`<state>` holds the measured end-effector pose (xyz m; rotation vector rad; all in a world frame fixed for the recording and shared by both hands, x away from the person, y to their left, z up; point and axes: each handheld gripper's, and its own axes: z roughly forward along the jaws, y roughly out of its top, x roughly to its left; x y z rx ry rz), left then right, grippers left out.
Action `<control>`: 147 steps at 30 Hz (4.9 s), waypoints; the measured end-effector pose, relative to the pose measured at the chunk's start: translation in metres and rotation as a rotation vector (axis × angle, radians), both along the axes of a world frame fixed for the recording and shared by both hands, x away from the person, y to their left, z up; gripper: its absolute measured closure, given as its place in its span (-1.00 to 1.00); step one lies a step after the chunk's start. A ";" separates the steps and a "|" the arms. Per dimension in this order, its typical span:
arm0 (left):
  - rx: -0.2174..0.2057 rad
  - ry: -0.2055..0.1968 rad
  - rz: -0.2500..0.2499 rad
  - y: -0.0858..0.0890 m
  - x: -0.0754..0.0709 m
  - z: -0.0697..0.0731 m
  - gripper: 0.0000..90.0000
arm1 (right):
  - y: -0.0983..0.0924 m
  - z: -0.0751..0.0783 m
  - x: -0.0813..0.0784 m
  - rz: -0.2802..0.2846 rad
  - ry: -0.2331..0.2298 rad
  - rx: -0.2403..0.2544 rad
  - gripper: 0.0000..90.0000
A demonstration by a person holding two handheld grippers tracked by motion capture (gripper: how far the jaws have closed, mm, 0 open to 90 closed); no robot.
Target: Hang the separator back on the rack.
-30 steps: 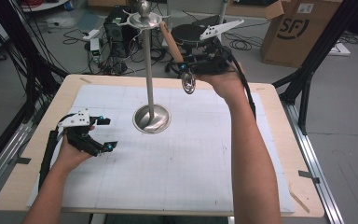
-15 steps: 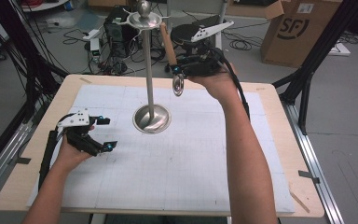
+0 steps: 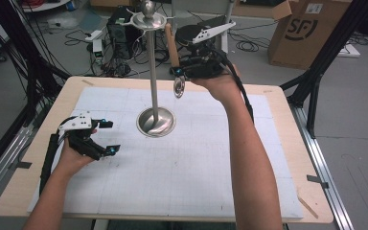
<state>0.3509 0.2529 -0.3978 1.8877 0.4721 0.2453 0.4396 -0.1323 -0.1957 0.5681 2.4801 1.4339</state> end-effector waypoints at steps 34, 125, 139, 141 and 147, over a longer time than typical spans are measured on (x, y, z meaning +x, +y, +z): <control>0.004 -0.005 -0.018 -0.002 0.000 0.001 -0.96 | -0.022 -0.008 -0.024 -0.013 -0.054 -0.066 0.01; 0.020 0.009 -0.040 -0.010 0.001 -0.002 -0.96 | -0.140 -0.196 -0.109 -0.160 0.100 0.137 -0.63; 0.025 0.014 -0.043 -0.010 0.000 -0.002 -0.96 | -0.137 -0.197 -0.108 -0.157 0.096 0.126 -0.63; 0.030 0.013 -0.046 -0.011 0.000 -0.003 -0.96 | -0.137 -0.197 -0.108 -0.156 0.095 0.127 -0.63; 0.031 0.016 -0.046 -0.012 0.000 -0.003 -0.96 | -0.138 -0.196 -0.108 -0.161 0.093 0.132 -0.63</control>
